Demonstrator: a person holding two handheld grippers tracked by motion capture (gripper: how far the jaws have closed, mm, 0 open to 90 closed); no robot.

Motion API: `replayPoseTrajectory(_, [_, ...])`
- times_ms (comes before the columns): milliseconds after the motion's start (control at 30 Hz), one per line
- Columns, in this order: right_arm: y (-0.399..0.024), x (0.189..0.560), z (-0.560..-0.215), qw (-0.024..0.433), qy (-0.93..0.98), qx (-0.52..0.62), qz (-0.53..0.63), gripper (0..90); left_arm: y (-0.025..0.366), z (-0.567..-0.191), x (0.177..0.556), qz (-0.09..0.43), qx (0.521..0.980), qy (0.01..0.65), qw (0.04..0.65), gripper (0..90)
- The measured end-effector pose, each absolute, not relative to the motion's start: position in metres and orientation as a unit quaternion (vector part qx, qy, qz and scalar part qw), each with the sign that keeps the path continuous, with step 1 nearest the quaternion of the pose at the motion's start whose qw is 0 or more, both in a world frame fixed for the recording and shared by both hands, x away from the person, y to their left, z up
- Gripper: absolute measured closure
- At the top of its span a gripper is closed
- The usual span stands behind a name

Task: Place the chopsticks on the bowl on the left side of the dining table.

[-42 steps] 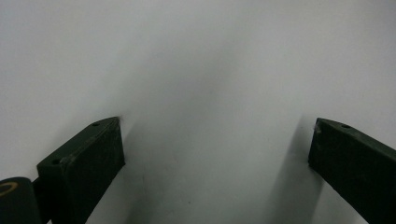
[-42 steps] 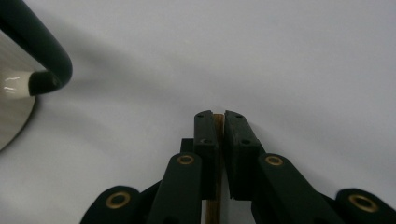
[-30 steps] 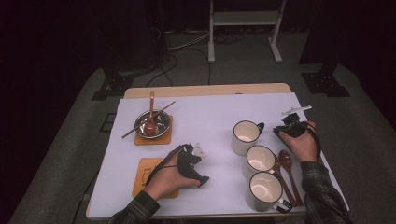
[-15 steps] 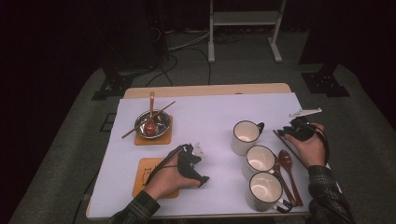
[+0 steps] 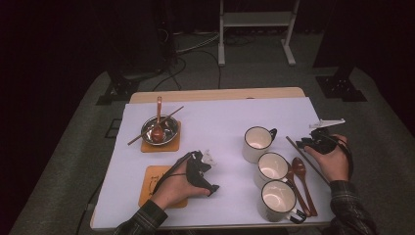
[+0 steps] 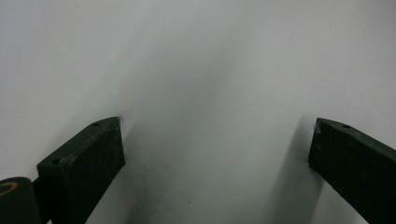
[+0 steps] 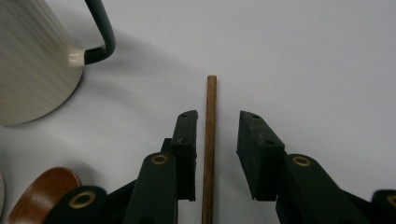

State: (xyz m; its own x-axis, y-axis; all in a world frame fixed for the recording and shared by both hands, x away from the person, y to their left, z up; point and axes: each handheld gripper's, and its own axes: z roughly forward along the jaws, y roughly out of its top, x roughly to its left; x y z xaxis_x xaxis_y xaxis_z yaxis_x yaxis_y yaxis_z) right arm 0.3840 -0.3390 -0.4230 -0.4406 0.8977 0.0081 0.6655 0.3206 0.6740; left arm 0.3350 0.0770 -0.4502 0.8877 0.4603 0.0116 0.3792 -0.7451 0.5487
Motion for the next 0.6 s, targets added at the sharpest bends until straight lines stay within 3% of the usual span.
replayPoseTrajectory(600, [-0.36, 0.35, -0.427, 0.185, 0.787, 0.506, 0.302, 68.3, 0.077, -0.45, 0.335, 0.074, 0.932, 0.224, 0.276, 2.2])
